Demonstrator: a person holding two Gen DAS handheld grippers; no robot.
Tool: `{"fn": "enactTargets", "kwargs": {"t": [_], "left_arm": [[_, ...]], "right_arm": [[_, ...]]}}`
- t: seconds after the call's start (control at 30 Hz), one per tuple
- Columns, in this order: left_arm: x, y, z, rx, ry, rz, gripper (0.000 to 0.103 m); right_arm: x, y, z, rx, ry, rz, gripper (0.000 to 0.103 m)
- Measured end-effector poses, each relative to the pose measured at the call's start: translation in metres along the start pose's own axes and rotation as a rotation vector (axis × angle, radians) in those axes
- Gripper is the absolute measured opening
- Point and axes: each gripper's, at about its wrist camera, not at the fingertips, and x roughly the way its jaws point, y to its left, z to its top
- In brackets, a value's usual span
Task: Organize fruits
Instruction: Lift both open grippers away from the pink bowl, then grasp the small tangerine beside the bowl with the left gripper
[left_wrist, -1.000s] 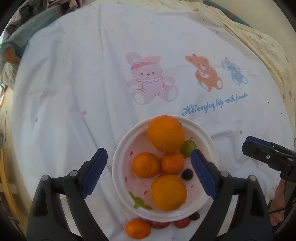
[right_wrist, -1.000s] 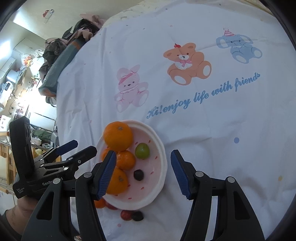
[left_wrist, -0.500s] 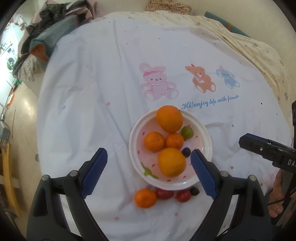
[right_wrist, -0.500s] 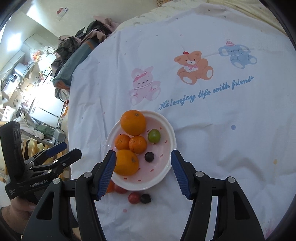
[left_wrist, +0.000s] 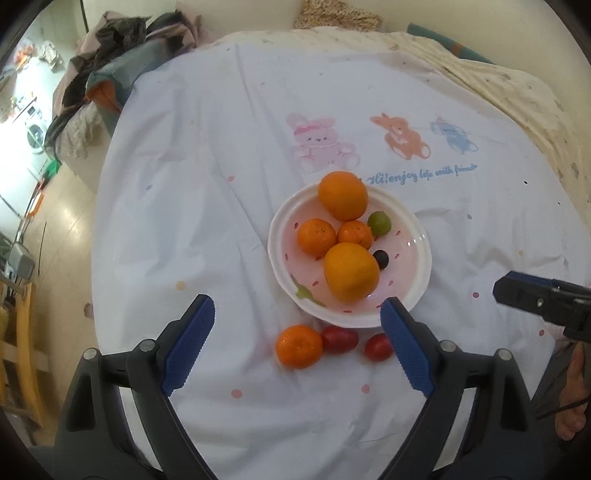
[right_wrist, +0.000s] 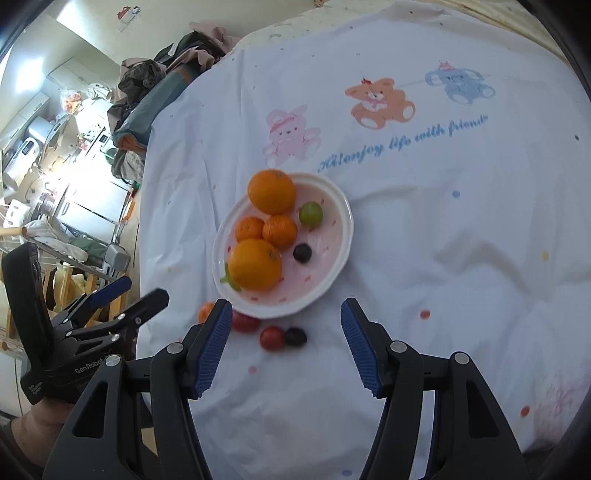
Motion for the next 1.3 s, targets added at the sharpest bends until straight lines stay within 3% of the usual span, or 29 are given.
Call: {"fn": "enactTargets", "kwargs": {"t": [0.13, 0.4, 0.6, 0.67, 0.73, 1.07, 1.13, 1.2, 1.3], "left_arm": [[-0.001, 0.004, -0.003, -0.008, 0.001, -0.029, 0.089], [0.031, 0.032, -0.014, -0.130, 0.156, -0.026, 0.089], [0.060, 0.017, -0.033, -0.026, 0.279, 0.001, 0.086], [0.066, 0.007, -0.037, 0.023, 0.292, 0.001, 0.084], [0.068, 0.002, -0.038, 0.046, 0.297, -0.009, 0.075], [0.094, -0.006, -0.030, 0.105, 0.336, 0.011, 0.072], [0.097, -0.005, -0.031, 0.102, 0.350, -0.001, 0.062], [0.099, -0.004, -0.029, 0.084, 0.355, -0.019, 0.058], [0.099, -0.002, -0.030, 0.063, 0.369, -0.055, 0.039]], "right_arm": [[0.003, -0.006, -0.007, 0.031, -0.007, -0.027, 0.065], [0.017, -0.013, -0.001, 0.088, -0.005, -0.049, 0.065], [0.022, -0.014, 0.000, 0.109, 0.012, -0.031, 0.065], [0.022, -0.014, 0.000, 0.109, 0.017, -0.027, 0.065], [0.022, -0.015, 0.001, 0.119, 0.021, -0.017, 0.065], [0.030, -0.014, 0.001, 0.117, 0.057, -0.001, 0.067], [0.031, -0.011, 0.001, 0.104, 0.058, -0.008, 0.067], [0.032, -0.008, 0.001, 0.087, 0.060, -0.025, 0.067], [0.034, -0.007, 0.001, 0.079, 0.065, -0.029, 0.067]]}}
